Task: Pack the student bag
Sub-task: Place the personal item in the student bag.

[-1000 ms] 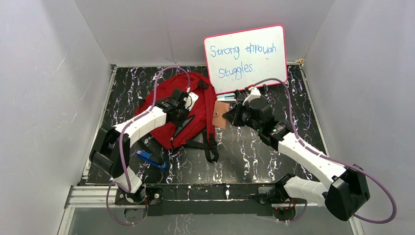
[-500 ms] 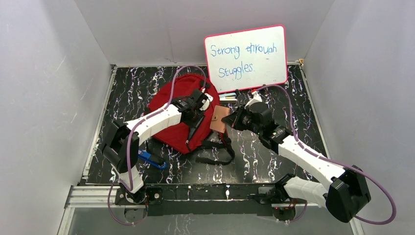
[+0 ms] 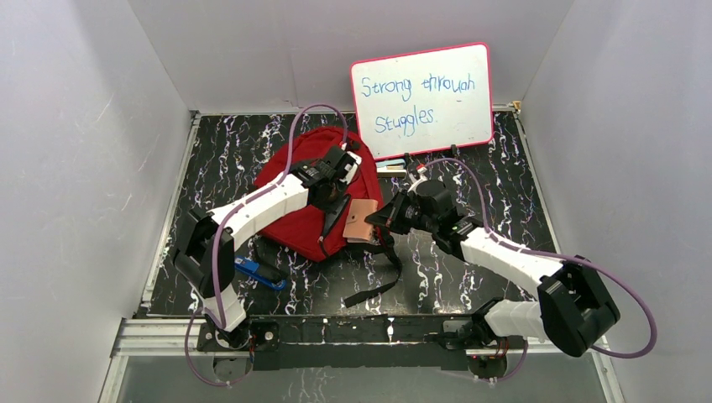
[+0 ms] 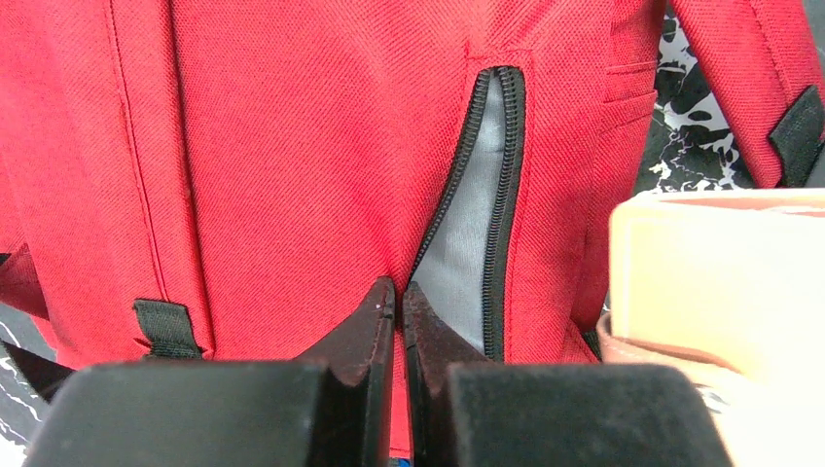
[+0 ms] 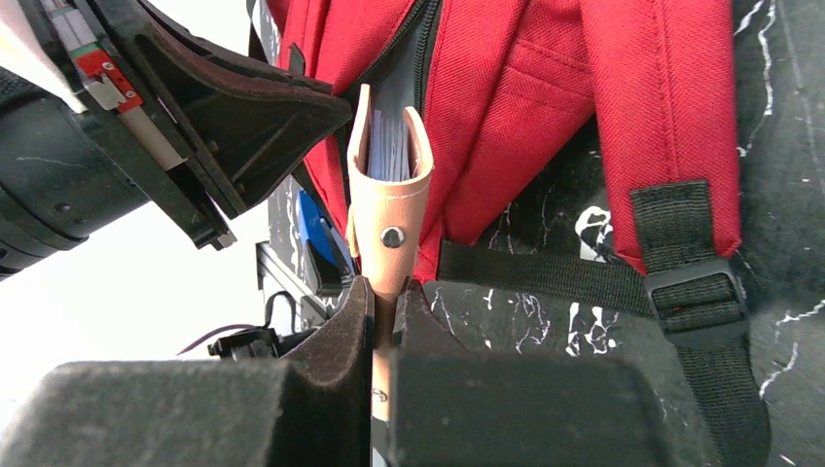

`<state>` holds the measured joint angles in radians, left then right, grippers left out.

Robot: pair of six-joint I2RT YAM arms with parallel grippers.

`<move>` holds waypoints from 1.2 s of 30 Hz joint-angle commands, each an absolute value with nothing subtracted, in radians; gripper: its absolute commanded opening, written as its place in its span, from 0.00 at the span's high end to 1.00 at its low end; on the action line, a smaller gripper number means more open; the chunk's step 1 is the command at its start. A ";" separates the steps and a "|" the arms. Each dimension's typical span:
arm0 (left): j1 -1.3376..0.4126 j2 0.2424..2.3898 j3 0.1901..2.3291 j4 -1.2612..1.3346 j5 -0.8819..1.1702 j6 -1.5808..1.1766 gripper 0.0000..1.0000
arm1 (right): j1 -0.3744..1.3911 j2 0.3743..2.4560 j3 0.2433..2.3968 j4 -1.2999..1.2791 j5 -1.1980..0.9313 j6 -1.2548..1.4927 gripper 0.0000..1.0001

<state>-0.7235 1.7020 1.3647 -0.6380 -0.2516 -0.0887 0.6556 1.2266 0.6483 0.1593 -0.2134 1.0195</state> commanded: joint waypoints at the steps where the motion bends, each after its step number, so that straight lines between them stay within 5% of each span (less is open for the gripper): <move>1: -0.725 1.613 1.428 -0.597 -0.228 -0.117 1.00 | 0.655 1.246 0.671 0.308 -0.284 1.076 1.00; 36: -0.765 1.574 1.373 -0.537 -0.127 -0.096 1.00 | 0.552 1.482 0.649 0.516 -0.452 1.348 1.00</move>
